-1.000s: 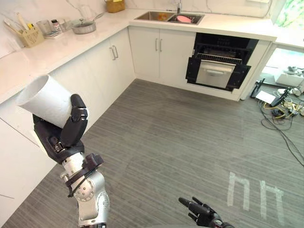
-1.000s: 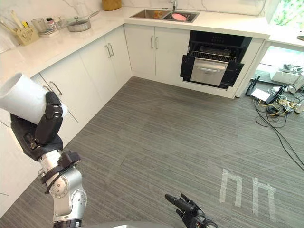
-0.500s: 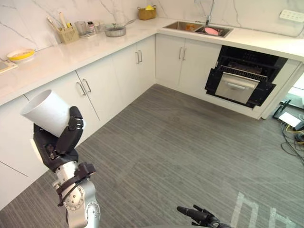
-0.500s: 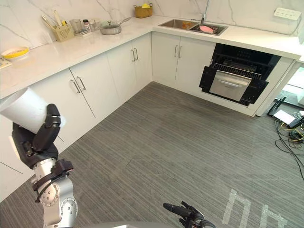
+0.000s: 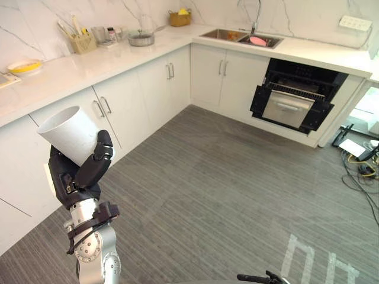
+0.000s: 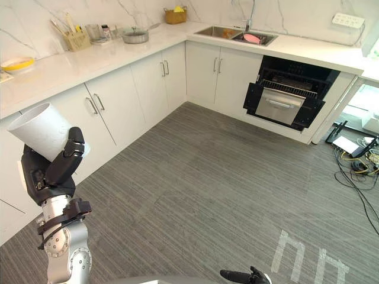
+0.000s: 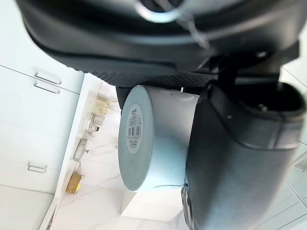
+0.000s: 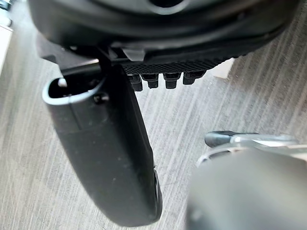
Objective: Walk over to the sink, pick up the cup, carry it to the dishwasher, place the cup inside the dishwasher, then close the dishwasher door
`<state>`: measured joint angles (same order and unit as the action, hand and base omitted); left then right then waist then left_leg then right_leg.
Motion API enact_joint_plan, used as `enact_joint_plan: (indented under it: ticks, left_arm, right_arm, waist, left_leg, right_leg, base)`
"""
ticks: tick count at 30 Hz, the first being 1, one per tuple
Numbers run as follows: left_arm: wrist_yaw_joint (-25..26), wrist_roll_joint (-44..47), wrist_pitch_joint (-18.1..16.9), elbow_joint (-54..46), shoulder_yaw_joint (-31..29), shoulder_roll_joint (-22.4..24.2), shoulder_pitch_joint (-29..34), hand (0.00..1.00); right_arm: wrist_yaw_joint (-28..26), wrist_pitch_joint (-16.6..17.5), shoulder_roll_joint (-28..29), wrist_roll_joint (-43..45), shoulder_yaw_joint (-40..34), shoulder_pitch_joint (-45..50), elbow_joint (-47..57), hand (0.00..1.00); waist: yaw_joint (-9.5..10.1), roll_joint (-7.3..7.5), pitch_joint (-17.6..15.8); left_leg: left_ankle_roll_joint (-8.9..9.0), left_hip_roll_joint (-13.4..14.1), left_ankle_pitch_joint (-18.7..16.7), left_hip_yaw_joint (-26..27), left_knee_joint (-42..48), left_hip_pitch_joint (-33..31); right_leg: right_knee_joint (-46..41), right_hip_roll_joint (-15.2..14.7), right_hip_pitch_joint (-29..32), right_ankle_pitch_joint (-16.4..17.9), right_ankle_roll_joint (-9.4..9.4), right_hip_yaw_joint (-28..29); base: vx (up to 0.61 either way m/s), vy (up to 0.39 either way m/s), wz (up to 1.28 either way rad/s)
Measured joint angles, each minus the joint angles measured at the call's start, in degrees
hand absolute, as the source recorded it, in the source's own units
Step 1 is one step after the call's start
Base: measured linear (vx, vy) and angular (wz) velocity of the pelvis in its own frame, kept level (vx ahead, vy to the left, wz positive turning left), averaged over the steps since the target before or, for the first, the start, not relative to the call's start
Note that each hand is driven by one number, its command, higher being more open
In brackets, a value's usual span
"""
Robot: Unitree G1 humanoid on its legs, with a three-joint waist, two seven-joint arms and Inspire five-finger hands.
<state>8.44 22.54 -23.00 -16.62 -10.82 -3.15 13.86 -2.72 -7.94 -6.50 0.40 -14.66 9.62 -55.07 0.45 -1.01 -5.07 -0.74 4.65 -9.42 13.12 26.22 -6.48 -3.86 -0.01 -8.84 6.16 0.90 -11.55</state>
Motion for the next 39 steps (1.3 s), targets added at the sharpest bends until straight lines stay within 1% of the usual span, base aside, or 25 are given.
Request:
enact_joint_plan:
  ticks: [1,3,5,7,9,10,11,12,13,14,19,20,22,23,24,25,28,29,32,33,34,35,36,38,39]
  left_arm:
    - [-1.54,1.26,0.58,0.11,0.03,0.61,0.14,0.00]
    - [-2.91,1.98,0.61,0.40,-0.10,2.15,0.20,0.00]
    - [-4.09,2.11,0.61,0.96,-0.05,2.36,0.48,0.00]
    - [-4.14,2.08,0.60,1.07,-0.05,2.29,1.36,0.00]
    - [-3.57,1.90,0.43,1.10,0.00,2.85,2.41,0.00]
    - [-3.29,1.91,0.43,1.22,0.03,2.95,2.63,0.00]
    - [-2.78,1.97,0.39,2.15,0.07,3.19,2.94,0.00]
    - [-2.08,2.22,0.30,3.78,0.06,3.57,2.87,0.00]
    - [-1.89,2.34,0.29,4.59,0.05,3.87,2.81,0.00]
    - [-1.54,2.36,0.22,7.02,0.11,4.28,2.56,0.00]
    - [-1.39,2.33,0.27,8.94,2.63,3.34,2.63,0.00]
    - [-1.58,2.34,0.42,7.30,3.70,2.94,2.59,0.00]
    - [-2.39,2.03,0.30,5.67,5.81,0.88,2.37,0.00]
    - [-2.44,0.75,0.18,5.45,7.36,-0.62,1.85,0.00]
    - [-2.53,0.16,0.19,5.52,8.41,-1.13,1.33,0.00]
    - [-3.60,-0.23,0.26,5.95,10.47,-2.02,-0.41,0.00]
    - [-4.39,-0.28,0.46,7.44,12.59,-2.23,-3.57,0.00]
    - [-4.75,-0.52,0.86,8.50,13.55,-2.42,-5.30,0.00]
    - [-6.18,-0.94,1.19,8.49,15.74,-2.62,-5.39,0.00]
    - [-6.27,-1.90,0.83,8.51,16.43,-2.94,-4.05,0.00]
    - [-6.01,-2.51,0.63,8.63,16.44,-2.63,-3.09,0.00]
    - [-5.49,-4.57,-0.12,9.67,17.15,-1.89,-2.17,0.00]
    - [-4.87,-6.49,-0.21,10.21,18.23,-0.98,-2.39,0.00]
    - [-4.49,-8.63,-0.24,10.23,20.02,-0.91,-2.76,0.00]
    - [-4.53,-9.65,-0.22,10.24,20.21,-0.82,-2.85,0.00]
  right_arm:
    - [-0.60,-0.58,-0.45,0.05,-0.22,-0.06,-0.18,1.00]
    - [-1.13,-1.05,-0.91,0.55,-1.51,-0.13,-0.74,1.00]
    - [-1.65,-1.51,-1.31,0.58,-2.91,-0.14,-0.94,1.00]
    - [-2.40,-1.49,-2.06,0.49,-3.02,-0.19,-1.35,1.00]
    - [-3.26,-1.49,-3.49,0.37,-3.04,-0.17,-1.83,1.00]
    - [-3.42,-1.49,-3.65,0.32,-3.04,-0.10,-2.04,1.00]
    - [-3.59,-1.51,-3.56,0.11,-3.24,-0.09,-3.12,1.00]
    - [-3.97,-1.58,-3.17,0.03,-3.58,-0.21,-3.53,1.00]
    - [-4.22,-1.61,-3.03,0.04,-3.63,-0.21,-3.76,1.00]
    - [-4.17,-2.14,-2.71,0.04,-3.63,-0.67,-4.34,1.00]
    - [-3.28,-3.24,0.19,0.87,-4.85,-0.65,-5.03,1.00]
    - [-2.99,-3.04,0.50,1.93,-5.29,-0.50,-4.85,1.00]
    - [-2.98,-1.64,1.31,3.42,-5.32,0.18,-3.49,1.00]
    - [-2.94,-0.52,1.63,3.85,-5.04,0.26,-1.71,1.00]
    - [-2.57,-0.15,1.87,3.96,-5.04,0.15,-1.29,1.00]
    - [-1.25,0.41,2.28,4.61,-5.27,-0.03,-1.09,1.00]
    - [0.03,0.44,3.46,5.39,-6.57,-0.15,0.93,1.00]
    - [0.68,-0.07,3.99,6.43,-6.59,-0.28,2.45,1.00]
    - [3.24,-2.51,4.72,6.91,-6.43,0.29,5.01,1.00]
    - [3.81,-3.40,4.76,6.55,-5.85,0.46,5.10,1.00]
    - [3.93,-3.88,4.66,6.49,-5.83,0.38,5.13,1.00]
    - [3.58,-4.85,4.10,6.82,-6.15,0.54,6.14,1.00]
    - [3.77,-5.79,3.58,6.86,-6.06,0.18,7.26,1.00]
    - [3.80,-7.19,3.00,7.28,-5.77,-0.16,7.43,1.00]
    - [3.67,-7.98,2.93,7.20,-5.97,-0.13,7.48,1.00]
  waist:
    - [0.11,-0.35,-0.75]
    - [0.27,-0.13,-1.74]
    - [0.38,0.00,-3.21]
    - [0.45,0.41,-3.64]
    - [0.70,-0.75,-3.79]
    - [0.93,-1.12,-3.69]
    - [1.70,-1.46,-2.63]
    - [2.25,-1.15,-1.93]
    - [2.12,-1.04,-1.83]
    - [1.85,-0.98,-1.79]
    - [2.58,1.45,0.13]
    - [2.40,1.84,0.14]
    - [1.28,1.56,0.31]
    - [0.08,1.45,0.42]
    - [-0.47,1.45,0.40]
    - [-0.69,1.57,0.31]
    - [-2.37,1.22,-0.18]
    - [-3.27,1.23,-0.91]
    - [-3.23,1.35,-1.84]
    - [-2.87,2.36,-1.50]
    - [-2.88,2.07,-1.31]
    - [-3.16,1.08,-1.18]
    - [-2.94,-1.01,-0.92]
    - [-2.86,-1.09,-0.95]
    - [-2.83,-1.52,-1.22]
  left_leg:
    - [0.95,2.21,0.04,2.11,8.50,-3.47]
    - [3.98,3.26,-0.21,2.84,14.38,-5.77]
    - [3.69,4.11,-3.70,3.38,12.86,-6.44]
    - [3.61,3.69,-3.07,3.09,5.50,-7.36]
    - [5.25,2.93,4.50,-0.76,-9.45,-7.56]
    - [5.93,2.96,6.71,-1.24,-9.54,-7.65]
    - [4.03,1.47,8.41,-1.65,-6.74,-8.06]
    - [1.30,-0.14,5.32,-1.63,-2.83,-9.58]
    - [0.10,-0.89,4.03,-1.65,-0.93,-10.39]
    - [-2.00,-2.23,2.47,-1.45,1.13,-10.58]
    - [-3.80,-7.06,-0.22,1.36,-5.37,-0.95]
    - [-4.48,-8.26,-0.88,1.60,-8.49,2.51]
    - [-4.46,-9.04,-1.01,1.19,-14.06,7.43]
    - [-3.76,-8.87,-0.56,0.51,-16.60,10.09]
    - [-3.25,-8.74,-0.13,0.05,-17.64,11.26]
    - [-3.48,-8.39,0.20,-0.06,-19.35,13.91]
    - [-2.55,-7.22,-0.36,-1.21,-21.30,17.36]
    - [-1.27,-6.42,-1.12,-1.84,-21.71,19.38]
    - [2.08,-4.07,-5.46,-1.02,-22.01,25.36]
    - [3.55,-3.99,-8.05,-0.25,-21.56,28.31]
    - [4.47,-3.42,-9.29,0.13,-21.21,29.67]
    - [6.36,-1.36,-11.05,0.81,-20.12,31.05]
    - [6.97,1.21,-11.32,1.56,-17.97,30.48]
    - [8.52,3.79,-9.40,1.33,-10.62,27.47]
    - [8.52,5.81,-7.36,0.90,-1.50,24.56]
  right_leg:
    - [-1.32,0.09,-0.05,1.32,0.23,0.08]
    - [-1.82,-0.72,-0.79,2.45,0.86,0.07]
    - [-2.22,-1.54,-2.42,3.54,0.39,0.07]
    - [-2.30,-3.48,-3.85,4.62,-1.12,0.33]
    - [-1.18,-5.34,-6.59,6.26,-3.67,1.86]
    - [-0.72,-5.53,-7.48,6.79,-4.46,2.61]
    - [-0.15,-6.48,-8.49,8.18,-5.23,5.06]
    - [-1.24,-7.68,-8.54,9.78,-4.86,6.35]
    - [-2.30,-8.23,-8.43,10.13,-4.46,7.22]
    - [-5.28,-9.63,-7.95,10.25,-5.56,8.31]
    - [-24.00,-15.19,-3.19,4.13,-11.44,8.14]
    - [-33.39,-17.21,1.20,-0.75,-12.43,6.98]
    - [-48.38,-16.88,8.71,-3.57,-11.51,7.18]
    - [-53.69,-15.18,12.90,-0.48,-9.78,5.02]
    - [-54.44,-14.23,14.55,1.73,-9.28,3.35]
    - [-52.38,-12.00,18.67,6.64,-8.36,-0.32]
    - [-39.66,-8.83,24.02,9.40,-5.27,-5.65]
    - [-30.56,-7.92,25.20,7.80,-3.98,-6.92]
    - [-10.25,-6.28,24.80,-3.31,-3.75,-6.81]
    - [-9.71,-6.60,25.00,-6.99,-2.33,-4.52]
    - [-11.82,-6.38,25.15,-10.54,-0.14,-4.05]
    - [-16.51,-4.97,25.83,-10.70,1.76,-4.57]
    - [-18.34,-3.21,26.15,-7.65,2.66,-5.66]
    - [-18.77,-1.59,25.59,-4.97,3.32,-6.17]
    - [-17.84,0.02,23.59,-3.43,3.96,-5.86]
  base:
    - [0.00,0.040,0.08]
    - [0.02,0.067,0.04]
    - [0.08,0.120,0.03]
    - [0.13,0.164,-0.05]
    - [0.22,0.278,-0.20]
    - [0.29,0.365,-0.27]
    - [0.43,0.408,-0.22]
    - [0.47,0.388,-0.12]
    - [0.49,0.344,0.10]
    - [0.33,0.232,0.23]
    - [0.38,0.219,-0.04]
    - [0.26,0.142,-0.18]
    - [0.32,0.142,-0.09]
    - [0.32,0.101,0.04]
    - [0.40,0.066,0.03]
    - [0.35,0.029,0.03]
    - [0.40,-0.014,0.19]
    - [0.45,-0.072,0.40]
    - [0.52,-0.141,0.19]
    - [0.67,-0.224,-0.09]
    - [0.59,-0.208,-0.15]
    - [0.56,-0.250,-0.03]
    - [0.53,-0.276,0.04]
    - [0.54,-0.350,-0.07]
    - [0.48,-0.306,-0.23]
